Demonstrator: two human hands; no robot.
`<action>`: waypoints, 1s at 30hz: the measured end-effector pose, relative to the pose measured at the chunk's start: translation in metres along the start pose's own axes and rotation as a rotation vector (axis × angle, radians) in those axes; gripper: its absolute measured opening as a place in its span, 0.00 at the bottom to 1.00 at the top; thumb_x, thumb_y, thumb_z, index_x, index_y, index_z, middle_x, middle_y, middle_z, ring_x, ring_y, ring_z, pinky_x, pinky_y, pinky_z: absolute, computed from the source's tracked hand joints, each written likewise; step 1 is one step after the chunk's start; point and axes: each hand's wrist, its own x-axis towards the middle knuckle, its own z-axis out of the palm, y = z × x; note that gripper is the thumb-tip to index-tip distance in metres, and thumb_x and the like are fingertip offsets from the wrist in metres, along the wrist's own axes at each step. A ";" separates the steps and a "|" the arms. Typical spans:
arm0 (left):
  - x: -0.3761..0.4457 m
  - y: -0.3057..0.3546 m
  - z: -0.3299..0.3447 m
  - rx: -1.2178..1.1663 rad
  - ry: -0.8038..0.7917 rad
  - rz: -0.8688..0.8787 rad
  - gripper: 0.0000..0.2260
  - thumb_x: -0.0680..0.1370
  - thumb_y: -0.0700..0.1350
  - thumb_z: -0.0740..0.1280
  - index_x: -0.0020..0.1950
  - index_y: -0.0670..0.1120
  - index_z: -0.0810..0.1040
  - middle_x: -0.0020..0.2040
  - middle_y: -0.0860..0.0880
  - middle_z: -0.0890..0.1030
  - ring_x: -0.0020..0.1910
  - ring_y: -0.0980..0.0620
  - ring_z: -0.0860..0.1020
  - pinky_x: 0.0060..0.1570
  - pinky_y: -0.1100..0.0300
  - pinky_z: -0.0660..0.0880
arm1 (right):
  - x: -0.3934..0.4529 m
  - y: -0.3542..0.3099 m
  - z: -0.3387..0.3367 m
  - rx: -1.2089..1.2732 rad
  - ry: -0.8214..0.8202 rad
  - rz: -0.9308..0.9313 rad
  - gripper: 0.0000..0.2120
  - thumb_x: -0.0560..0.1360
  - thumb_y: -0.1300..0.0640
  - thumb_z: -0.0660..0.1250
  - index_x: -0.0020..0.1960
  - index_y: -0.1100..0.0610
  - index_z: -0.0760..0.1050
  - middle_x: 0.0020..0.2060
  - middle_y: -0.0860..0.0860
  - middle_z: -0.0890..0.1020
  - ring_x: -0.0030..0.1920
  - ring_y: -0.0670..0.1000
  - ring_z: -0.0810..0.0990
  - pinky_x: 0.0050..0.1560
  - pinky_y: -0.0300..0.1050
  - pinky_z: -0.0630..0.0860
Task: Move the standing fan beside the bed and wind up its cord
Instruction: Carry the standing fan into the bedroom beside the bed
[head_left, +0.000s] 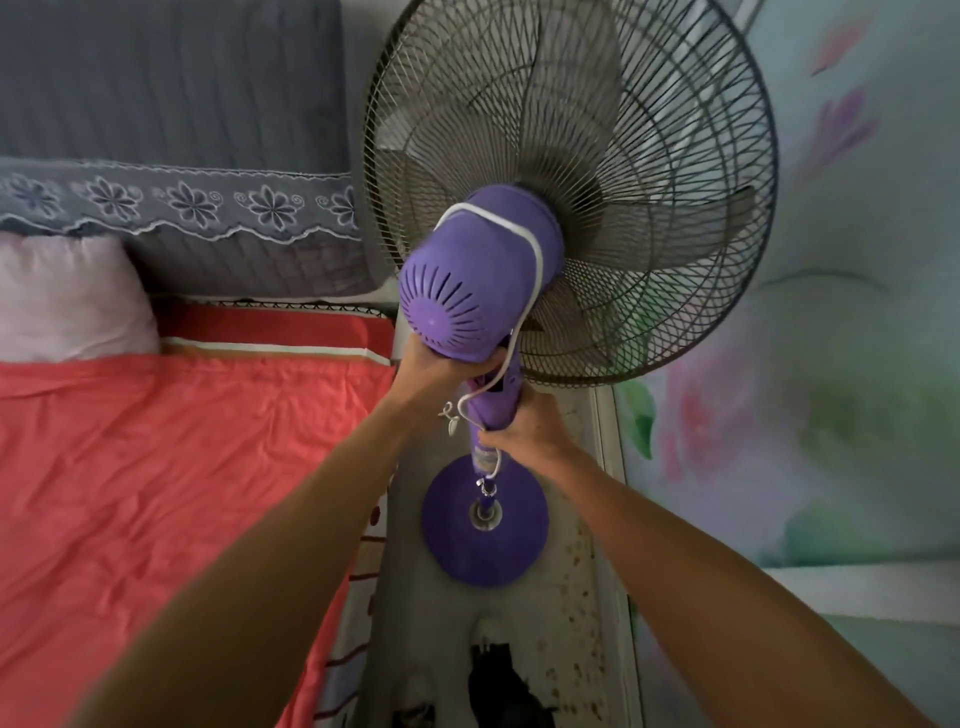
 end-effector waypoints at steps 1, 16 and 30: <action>0.001 -0.002 0.001 -0.003 -0.001 -0.010 0.34 0.62 0.39 0.80 0.67 0.37 0.74 0.64 0.38 0.80 0.64 0.39 0.78 0.61 0.38 0.76 | 0.003 0.002 0.001 -0.004 -0.008 -0.007 0.20 0.59 0.55 0.82 0.45 0.62 0.81 0.40 0.56 0.86 0.39 0.53 0.84 0.37 0.43 0.77; 0.013 0.000 0.000 0.021 -0.176 -0.124 0.28 0.65 0.37 0.79 0.63 0.35 0.77 0.60 0.36 0.82 0.60 0.37 0.80 0.60 0.42 0.78 | 0.015 0.012 0.001 0.054 -0.069 0.051 0.22 0.60 0.56 0.82 0.50 0.58 0.80 0.40 0.47 0.82 0.40 0.45 0.81 0.32 0.21 0.66; 0.034 0.094 -0.040 0.123 -0.142 -0.025 0.08 0.80 0.47 0.66 0.58 0.53 0.81 0.44 0.53 0.81 0.37 0.59 0.79 0.29 0.67 0.76 | -0.002 -0.047 -0.016 0.154 0.085 0.068 0.26 0.65 0.44 0.78 0.55 0.60 0.79 0.44 0.52 0.85 0.44 0.49 0.84 0.46 0.43 0.81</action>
